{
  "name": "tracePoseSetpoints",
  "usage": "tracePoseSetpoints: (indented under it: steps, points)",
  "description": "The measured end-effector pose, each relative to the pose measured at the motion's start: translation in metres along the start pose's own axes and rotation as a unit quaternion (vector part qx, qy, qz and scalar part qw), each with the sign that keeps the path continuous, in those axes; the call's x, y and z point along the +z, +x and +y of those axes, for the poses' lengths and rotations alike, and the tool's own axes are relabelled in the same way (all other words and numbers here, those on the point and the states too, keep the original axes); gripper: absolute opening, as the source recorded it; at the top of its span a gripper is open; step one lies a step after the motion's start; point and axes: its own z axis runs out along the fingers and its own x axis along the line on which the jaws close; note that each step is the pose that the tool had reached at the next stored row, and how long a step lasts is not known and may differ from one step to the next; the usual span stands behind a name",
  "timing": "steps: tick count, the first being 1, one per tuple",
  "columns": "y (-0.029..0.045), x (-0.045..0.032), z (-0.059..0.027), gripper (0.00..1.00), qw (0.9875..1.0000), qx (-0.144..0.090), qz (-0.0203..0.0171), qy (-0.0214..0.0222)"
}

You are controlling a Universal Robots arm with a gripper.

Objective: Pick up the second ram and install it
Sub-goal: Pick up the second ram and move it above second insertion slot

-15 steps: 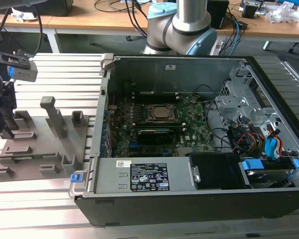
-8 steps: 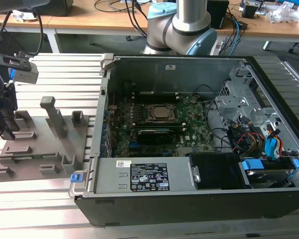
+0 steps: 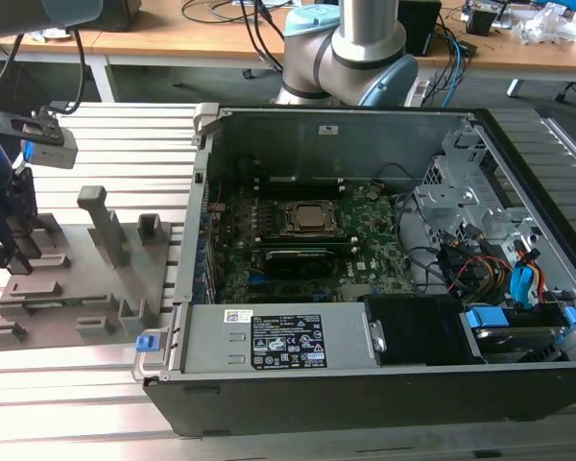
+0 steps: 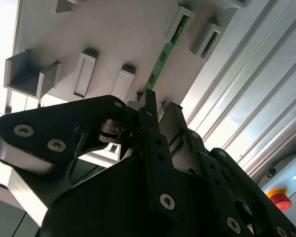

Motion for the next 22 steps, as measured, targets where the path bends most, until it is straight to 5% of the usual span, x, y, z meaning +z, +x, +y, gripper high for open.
tracePoseSetpoints:
  steps: [3,22]
  points:
    - [-0.0002,0.0084,-0.0001,0.3,1.0,0.0,0.0001,0.0]
    - [0.0013,0.032,-0.0004,0.3,1.0,0.0,-0.0019,-0.0001]
